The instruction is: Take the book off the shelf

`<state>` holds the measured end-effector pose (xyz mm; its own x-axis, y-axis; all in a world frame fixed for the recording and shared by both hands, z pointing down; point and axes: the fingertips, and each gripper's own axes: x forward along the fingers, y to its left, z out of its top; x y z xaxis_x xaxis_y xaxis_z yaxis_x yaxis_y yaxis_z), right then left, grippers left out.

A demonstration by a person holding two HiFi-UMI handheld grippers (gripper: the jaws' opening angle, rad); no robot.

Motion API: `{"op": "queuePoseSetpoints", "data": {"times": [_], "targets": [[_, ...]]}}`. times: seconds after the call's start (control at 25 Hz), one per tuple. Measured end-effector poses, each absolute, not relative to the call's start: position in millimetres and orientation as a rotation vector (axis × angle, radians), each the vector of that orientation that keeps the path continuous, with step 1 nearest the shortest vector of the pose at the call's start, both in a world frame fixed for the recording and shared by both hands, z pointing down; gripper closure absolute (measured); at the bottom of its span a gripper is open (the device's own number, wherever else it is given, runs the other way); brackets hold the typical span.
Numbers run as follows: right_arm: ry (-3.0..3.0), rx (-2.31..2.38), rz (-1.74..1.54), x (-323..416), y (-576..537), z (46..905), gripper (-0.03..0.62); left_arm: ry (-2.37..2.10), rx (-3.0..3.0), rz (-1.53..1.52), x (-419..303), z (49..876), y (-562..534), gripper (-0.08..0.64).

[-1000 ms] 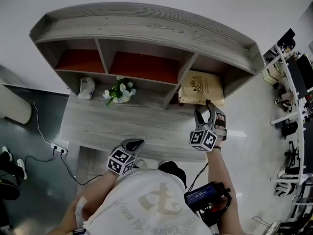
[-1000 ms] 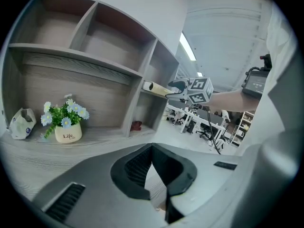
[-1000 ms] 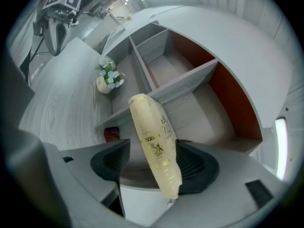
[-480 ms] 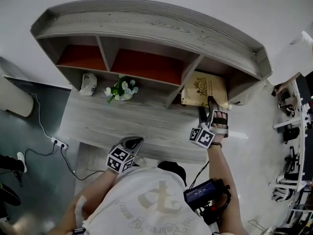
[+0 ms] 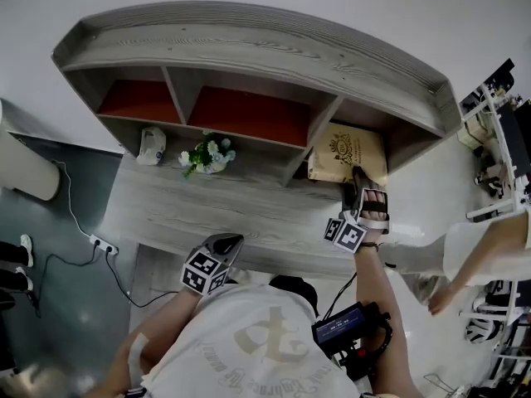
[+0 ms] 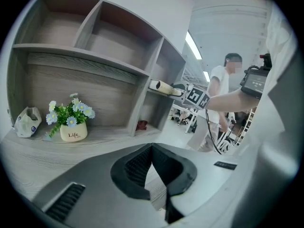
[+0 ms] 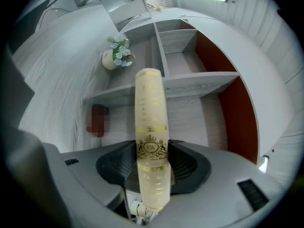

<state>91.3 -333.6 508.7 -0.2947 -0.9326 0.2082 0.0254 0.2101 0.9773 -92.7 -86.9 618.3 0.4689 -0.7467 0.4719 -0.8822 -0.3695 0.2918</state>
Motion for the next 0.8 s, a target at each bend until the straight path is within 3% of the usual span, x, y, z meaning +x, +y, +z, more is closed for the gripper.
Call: {"op": "queuePoseSetpoints", "data": {"times": [0.8], "targets": [[-1.554,0.883,-1.268,96.5,-280.7,487.1,0.39,-1.291,2.258,0.372,-83.4,617.1,-79.5,0.546]]}}
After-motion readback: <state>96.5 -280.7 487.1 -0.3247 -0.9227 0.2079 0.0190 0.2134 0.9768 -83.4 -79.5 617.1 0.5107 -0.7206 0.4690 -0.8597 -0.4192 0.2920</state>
